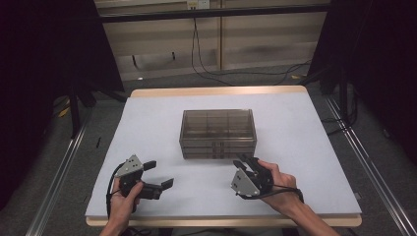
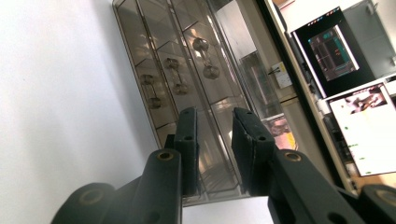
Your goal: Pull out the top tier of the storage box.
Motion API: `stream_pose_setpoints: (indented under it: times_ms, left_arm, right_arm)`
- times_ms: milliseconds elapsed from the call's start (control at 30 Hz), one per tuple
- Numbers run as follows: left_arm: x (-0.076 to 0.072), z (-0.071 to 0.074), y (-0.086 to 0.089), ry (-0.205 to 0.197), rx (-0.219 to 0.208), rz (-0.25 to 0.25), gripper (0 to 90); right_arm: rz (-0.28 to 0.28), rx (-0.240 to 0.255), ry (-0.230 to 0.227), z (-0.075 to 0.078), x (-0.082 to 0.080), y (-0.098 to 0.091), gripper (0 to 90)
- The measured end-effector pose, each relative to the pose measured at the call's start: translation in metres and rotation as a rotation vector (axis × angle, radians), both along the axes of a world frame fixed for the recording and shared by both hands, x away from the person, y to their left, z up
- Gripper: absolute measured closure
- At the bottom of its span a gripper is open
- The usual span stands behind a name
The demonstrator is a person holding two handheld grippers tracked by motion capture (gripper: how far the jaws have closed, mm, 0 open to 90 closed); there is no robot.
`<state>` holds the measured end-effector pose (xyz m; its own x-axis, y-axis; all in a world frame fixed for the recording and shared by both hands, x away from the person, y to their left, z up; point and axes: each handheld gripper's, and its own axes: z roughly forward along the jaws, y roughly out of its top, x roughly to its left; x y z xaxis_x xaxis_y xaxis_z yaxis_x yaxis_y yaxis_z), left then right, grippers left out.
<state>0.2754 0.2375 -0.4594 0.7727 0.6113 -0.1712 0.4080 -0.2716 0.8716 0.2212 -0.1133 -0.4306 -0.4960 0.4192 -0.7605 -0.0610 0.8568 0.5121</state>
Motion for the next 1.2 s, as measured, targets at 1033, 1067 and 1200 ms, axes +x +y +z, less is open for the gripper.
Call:
stream_pose_setpoints:
  times_ms: [1033,1067,1200]
  left_arm:
    - [0.000,0.002,0.000,-0.022,0.015,-0.002,2.4]
    - [0.000,0.002,0.000,-0.022,0.015,-0.001,2.4]
    - [0.000,0.002,0.001,-0.023,0.011,0.005,2.4]
  right_arm:
    - [-0.036,-0.325,-0.212,-0.020,0.015,0.045,77.9]
    - [-0.039,-0.335,-0.219,-0.019,0.017,0.046,77.9]
    - [-0.054,-0.339,-0.213,-0.021,0.021,0.048,77.9]
